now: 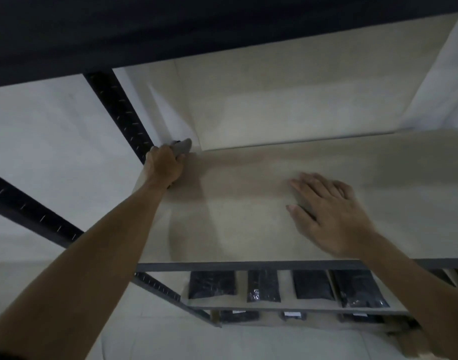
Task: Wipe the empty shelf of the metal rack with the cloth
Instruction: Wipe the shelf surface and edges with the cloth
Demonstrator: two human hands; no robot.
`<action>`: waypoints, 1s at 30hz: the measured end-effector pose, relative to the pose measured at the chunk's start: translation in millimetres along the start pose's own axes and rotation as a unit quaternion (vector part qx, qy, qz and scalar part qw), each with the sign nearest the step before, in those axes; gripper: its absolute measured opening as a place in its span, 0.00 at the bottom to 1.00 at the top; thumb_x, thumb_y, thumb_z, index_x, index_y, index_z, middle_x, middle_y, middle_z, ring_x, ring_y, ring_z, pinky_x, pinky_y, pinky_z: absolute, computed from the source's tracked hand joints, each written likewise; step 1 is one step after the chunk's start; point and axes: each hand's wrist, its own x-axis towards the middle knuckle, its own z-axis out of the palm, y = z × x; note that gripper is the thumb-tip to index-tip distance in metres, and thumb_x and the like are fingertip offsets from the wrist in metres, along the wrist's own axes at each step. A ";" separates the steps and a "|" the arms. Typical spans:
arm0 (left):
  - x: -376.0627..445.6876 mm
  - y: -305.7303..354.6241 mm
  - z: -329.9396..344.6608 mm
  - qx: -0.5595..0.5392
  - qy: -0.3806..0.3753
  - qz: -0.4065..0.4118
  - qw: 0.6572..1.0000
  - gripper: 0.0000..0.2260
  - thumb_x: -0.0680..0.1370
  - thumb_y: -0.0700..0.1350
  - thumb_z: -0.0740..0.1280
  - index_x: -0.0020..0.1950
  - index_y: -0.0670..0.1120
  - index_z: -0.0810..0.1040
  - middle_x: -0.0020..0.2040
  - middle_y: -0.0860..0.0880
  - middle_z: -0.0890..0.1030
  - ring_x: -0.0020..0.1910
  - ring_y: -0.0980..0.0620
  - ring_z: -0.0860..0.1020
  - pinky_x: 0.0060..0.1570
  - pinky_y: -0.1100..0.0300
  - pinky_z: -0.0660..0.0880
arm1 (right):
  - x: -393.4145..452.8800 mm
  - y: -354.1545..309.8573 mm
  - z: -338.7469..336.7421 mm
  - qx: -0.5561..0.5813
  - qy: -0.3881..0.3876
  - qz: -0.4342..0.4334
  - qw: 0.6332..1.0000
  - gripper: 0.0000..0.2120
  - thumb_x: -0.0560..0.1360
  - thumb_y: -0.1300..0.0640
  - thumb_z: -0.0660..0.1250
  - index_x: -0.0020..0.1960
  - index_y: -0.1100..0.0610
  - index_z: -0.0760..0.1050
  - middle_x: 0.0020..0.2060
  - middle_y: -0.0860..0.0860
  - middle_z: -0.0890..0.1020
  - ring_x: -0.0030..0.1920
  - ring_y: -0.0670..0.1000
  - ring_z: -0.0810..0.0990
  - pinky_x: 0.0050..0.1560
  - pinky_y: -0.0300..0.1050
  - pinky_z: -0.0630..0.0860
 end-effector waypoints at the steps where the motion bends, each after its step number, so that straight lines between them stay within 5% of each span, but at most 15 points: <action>1: 2.6 3.7 2.8 0.017 -0.007 0.018 1.000 0.14 0.82 0.47 0.64 0.64 0.43 0.80 0.52 0.36 0.83 0.54 0.34 0.80 0.52 0.45 0.77 | 0.4 0.8 0.2 0.001 0.000 -0.002 1.000 0.29 0.81 0.37 0.46 0.77 0.47 0.62 0.77 0.47 0.66 0.78 0.51 0.62 0.75 0.57 0.61; 7: -14.7 36.3 12.8 0.006 -0.038 0.072 0.997 0.18 0.82 0.46 0.63 0.71 0.40 0.71 0.54 0.35 0.79 0.52 0.35 0.79 0.49 0.48 0.75 | -0.2 4.2 3.4 0.005 0.006 -0.003 1.000 0.27 0.81 0.36 0.47 0.76 0.46 0.61 0.76 0.47 0.67 0.78 0.51 0.63 0.74 0.58 0.62; 13: -42.0 55.9 6.3 -0.053 -0.079 0.215 0.972 0.19 0.81 0.47 0.66 0.72 0.49 0.76 0.52 0.40 0.81 0.49 0.42 0.79 0.49 0.55 0.74 | -0.2 7.0 1.0 0.028 -0.001 -0.010 1.000 0.28 0.82 0.36 0.47 0.78 0.45 0.60 0.78 0.45 0.63 0.79 0.49 0.59 0.77 0.56 0.56; 17: -21.9 59.1 11.3 -0.063 -0.031 0.177 0.982 0.18 0.82 0.46 0.65 0.72 0.46 0.76 0.54 0.39 0.79 0.52 0.40 0.78 0.52 0.52 0.74 | -11.9 30.3 -10.6 0.077 -0.020 -0.036 0.996 0.28 0.83 0.37 0.47 0.79 0.47 0.62 0.78 0.44 0.65 0.79 0.47 0.57 0.78 0.45 0.50; 23: -22.3 81.7 30.8 -0.008 -0.031 0.070 0.997 0.18 0.82 0.47 0.63 0.71 0.45 0.75 0.62 0.38 0.79 0.62 0.37 0.76 0.60 0.47 0.73 | -59.5 96.2 -22.1 0.027 0.004 0.004 1.000 0.32 0.82 0.36 0.44 0.76 0.51 0.67 0.76 0.48 0.69 0.78 0.51 0.63 0.76 0.53 0.60; 28: -42.6 116.1 23.9 -0.094 -0.122 0.248 0.957 0.16 0.80 0.43 0.68 0.67 0.43 0.80 0.61 0.42 0.83 0.60 0.42 0.80 0.58 0.54 0.74 | -67.1 94.2 -16.4 0.026 0.033 0.025 0.999 0.27 0.83 0.39 0.49 0.77 0.49 0.66 0.77 0.47 0.68 0.79 0.50 0.62 0.77 0.55 0.60; 30: -28.1 118.7 20.8 -0.110 -0.120 0.257 0.953 0.15 0.79 0.41 0.69 0.65 0.40 0.81 0.59 0.39 0.84 0.58 0.40 0.81 0.57 0.52 0.75 | -66.8 94.6 -17.3 0.026 0.034 0.023 0.999 0.27 0.82 0.39 0.50 0.77 0.49 0.66 0.77 0.46 0.68 0.79 0.49 0.62 0.77 0.56 0.60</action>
